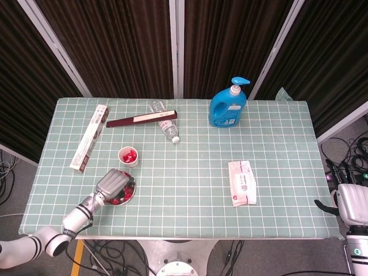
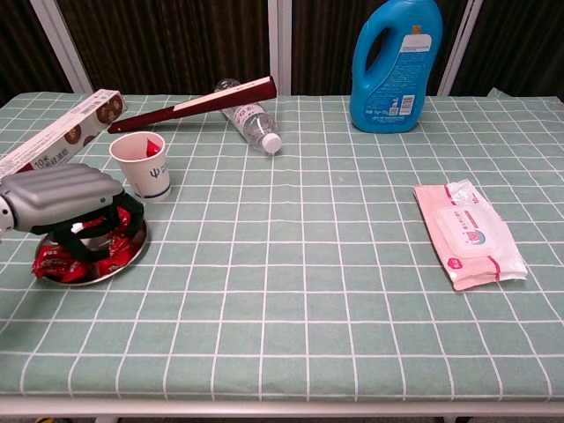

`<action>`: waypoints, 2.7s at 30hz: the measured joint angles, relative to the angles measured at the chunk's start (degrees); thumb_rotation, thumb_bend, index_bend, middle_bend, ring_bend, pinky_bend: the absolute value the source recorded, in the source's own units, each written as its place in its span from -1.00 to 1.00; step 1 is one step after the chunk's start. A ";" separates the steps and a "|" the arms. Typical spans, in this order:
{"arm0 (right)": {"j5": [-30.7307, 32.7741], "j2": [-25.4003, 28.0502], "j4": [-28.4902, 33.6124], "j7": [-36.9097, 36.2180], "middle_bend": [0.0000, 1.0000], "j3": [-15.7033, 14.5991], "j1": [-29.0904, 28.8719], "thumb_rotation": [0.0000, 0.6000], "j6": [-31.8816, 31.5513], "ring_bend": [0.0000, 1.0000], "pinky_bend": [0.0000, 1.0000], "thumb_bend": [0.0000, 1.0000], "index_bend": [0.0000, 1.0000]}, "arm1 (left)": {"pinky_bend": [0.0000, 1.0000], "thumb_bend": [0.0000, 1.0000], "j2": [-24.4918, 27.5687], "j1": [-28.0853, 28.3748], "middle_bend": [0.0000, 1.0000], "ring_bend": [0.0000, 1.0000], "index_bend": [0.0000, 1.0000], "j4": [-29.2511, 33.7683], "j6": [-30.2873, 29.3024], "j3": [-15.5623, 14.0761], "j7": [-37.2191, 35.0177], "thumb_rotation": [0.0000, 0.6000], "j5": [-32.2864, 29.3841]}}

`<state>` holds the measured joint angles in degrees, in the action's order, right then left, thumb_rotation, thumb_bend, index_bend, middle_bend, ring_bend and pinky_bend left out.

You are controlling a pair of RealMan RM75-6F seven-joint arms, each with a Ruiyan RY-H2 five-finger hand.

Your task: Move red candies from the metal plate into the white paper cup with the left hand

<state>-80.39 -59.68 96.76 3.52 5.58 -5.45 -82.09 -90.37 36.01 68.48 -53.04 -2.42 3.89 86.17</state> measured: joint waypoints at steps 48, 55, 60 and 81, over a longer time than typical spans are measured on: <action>-0.10 -0.14 -1.32 -1.61 -0.64 0.14 -0.06 1.00 0.32 -0.99 -0.16 -0.96 -0.99 | 1.00 -0.29 7.64 2.64 0.89 0.90 -0.22 5.92 -5.73 9.98 -0.07 1.00 -8.27; -0.41 -0.18 -0.90 -0.94 -0.64 0.08 -0.37 1.00 0.58 -0.99 -0.16 -0.96 -0.99 | 1.00 -0.29 9.78 -0.89 0.90 0.90 0.00 8.65 -11.00 4.90 -1.58 1.00 -0.90; -0.39 -0.17 -0.69 -0.75 -0.64 0.02 -0.29 1.00 0.45 -0.99 -0.16 -0.96 -0.99 | 1.00 -0.28 8.04 -1.78 0.90 0.90 -0.01 7.26 -9.87 1.38 -1.29 1.00 1.66; -0.40 -0.06 -0.43 -0.77 -0.64 -0.09 0.17 1.00 -0.17 -0.99 -0.16 -0.96 -0.99 | 1.00 -0.26 4.63 1.28 0.88 0.89 -0.12 4.18 4.47 0.83 5.80 1.00 -4.64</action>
<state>-80.79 -59.74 96.33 2.75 5.49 -5.28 -82.26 -85.74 37.29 72.66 -48.58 -1.59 9.69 81.52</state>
